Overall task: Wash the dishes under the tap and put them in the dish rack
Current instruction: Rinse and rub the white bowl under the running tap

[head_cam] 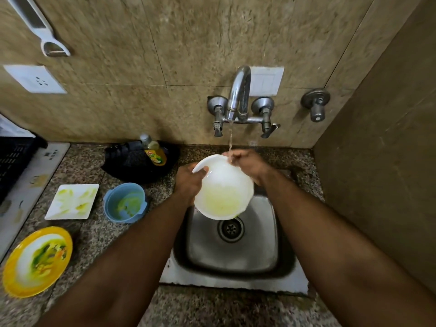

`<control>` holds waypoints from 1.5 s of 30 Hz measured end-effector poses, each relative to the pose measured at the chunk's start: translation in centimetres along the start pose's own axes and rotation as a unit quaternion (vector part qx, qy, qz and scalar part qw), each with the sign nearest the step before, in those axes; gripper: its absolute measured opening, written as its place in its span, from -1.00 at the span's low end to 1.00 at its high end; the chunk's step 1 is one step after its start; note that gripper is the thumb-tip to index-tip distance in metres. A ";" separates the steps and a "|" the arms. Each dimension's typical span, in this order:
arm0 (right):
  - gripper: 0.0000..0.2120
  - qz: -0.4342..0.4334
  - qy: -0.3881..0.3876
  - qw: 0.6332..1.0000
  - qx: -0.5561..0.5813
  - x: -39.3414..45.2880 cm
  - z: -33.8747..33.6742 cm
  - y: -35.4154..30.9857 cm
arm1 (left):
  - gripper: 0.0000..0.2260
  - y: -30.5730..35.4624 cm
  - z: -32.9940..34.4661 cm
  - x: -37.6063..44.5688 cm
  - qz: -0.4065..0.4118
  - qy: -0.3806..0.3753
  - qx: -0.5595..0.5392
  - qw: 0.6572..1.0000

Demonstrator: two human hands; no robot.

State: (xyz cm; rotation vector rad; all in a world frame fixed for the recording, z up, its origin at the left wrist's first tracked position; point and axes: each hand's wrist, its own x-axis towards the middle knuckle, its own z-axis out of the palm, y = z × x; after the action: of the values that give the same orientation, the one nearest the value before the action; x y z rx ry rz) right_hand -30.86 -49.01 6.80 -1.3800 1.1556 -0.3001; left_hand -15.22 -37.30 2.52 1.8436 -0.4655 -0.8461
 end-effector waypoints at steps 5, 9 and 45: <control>-0.69 0.051 0.037 0.991 0.117 -1.8 0.0 2.2 | -0.75 0.3 0.4 0.1 -0.062 0.069 -0.135 0.987; -0.44 0.037 0.144 0.982 0.112 -3.3 2.4 3.7 | -0.70 0.6 1.5 -0.7 -0.086 0.085 -0.166 0.979; -0.70 0.124 0.178 0.960 0.177 -0.7 3.9 -0.4 | -0.36 -1.8 0.6 -2.5 -0.261 -0.055 -0.291 0.919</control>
State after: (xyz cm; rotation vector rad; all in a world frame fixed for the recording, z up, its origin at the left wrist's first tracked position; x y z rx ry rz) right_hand -28.03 -46.22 6.63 -0.8754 1.4739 -0.5603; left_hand -17.50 -35.32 1.65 1.3669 0.2257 -1.2883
